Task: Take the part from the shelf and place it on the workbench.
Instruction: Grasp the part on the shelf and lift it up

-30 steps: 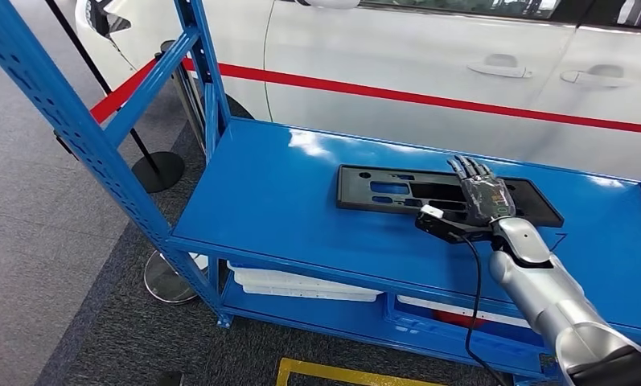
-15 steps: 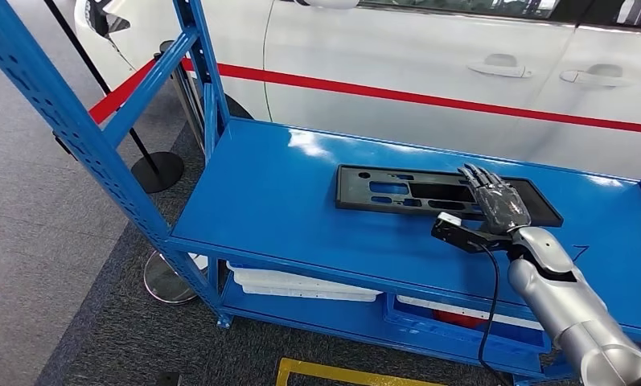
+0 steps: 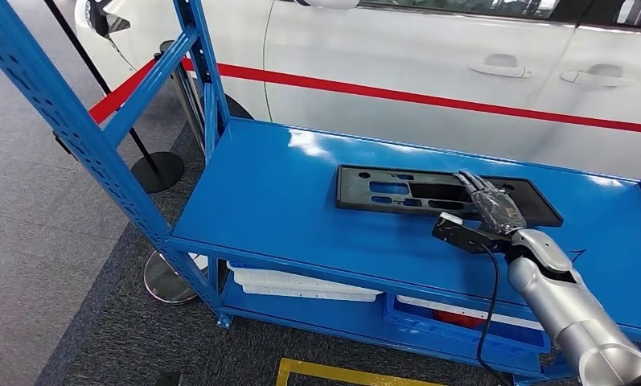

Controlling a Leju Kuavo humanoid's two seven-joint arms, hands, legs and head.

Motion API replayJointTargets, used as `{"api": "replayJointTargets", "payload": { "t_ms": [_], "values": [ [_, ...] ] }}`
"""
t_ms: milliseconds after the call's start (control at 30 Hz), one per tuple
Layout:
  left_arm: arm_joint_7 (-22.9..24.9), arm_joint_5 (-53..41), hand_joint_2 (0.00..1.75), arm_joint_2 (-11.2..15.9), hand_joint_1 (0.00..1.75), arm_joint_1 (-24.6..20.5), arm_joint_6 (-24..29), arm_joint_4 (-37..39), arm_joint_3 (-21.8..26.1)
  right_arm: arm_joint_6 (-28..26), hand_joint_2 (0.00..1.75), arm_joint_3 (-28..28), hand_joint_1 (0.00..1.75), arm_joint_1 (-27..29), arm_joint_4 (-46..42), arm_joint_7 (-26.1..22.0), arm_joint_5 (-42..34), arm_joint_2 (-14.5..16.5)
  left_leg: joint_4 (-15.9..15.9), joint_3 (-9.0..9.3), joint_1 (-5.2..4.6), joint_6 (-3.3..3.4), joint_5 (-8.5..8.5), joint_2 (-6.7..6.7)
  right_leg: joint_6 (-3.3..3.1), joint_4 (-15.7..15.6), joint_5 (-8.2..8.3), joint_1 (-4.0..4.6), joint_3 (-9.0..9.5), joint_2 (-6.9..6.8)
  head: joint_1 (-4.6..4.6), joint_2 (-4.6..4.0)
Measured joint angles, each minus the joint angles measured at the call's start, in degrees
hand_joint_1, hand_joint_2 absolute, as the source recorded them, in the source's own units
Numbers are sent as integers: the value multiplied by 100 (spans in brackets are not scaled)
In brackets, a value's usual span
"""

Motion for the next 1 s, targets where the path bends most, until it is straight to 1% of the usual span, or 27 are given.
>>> {"api": "replayJointTargets", "payload": {
  "t_ms": [100, 267, 367, 533, 867, 1000],
  "values": [
    [4, -27, 175, -6, 0, -19, 7, 0, -1, 3, 175, 94, 0, -15, 96, -73, -2, 193, -2, 0, 2, 0, 0, 5, 0, 1, 0, 1, 0, 4, 0, 0],
    [-16, -28, 175, -11, 0, -70, -5, 0, -1, -95, 175, 329, 0, -128, 254, 24, 140, 739, -3, 8, 5, -3, 1, 13, -1, 2, -1, 3, -1, 12, 0, 0],
    [-16, -22, 175, -11, 0, -65, -5, 0, -1, -71, 175, 404, 0, -205, 309, 74, 145, 884, -4, 7, 6, -4, 3, 5, -2, 3, -1, 3, 0, 4, 0, 0],
    [-23, -27, 175, -14, 0, -53, 8, 0, -1, -76, 175, 459, 0, -238, 362, 72, 66, 939, -3, 6, 4, -4, 2, 6, -3, 3, -2, 4, -1, 7, 0, 0],
    [-31, -78, 175, -38, 0, -30, -14, 0, -10, -212, 175, 459, 0, -110, 269, 77, 25, 856, -3, 7, 0, -3, 1, 6, -2, 0, -1, 1, 0, 8, 0, 0],
    [-31, -79, 175, -42, 0, -37, -12, 0, -12, -261, 175, 461, 0, -13, 105, 173, 85, 842, -3, 8, 0, -3, 1, 8, -2, 0, -1, 1, 0, 10, 0, 0]
  ]
}}
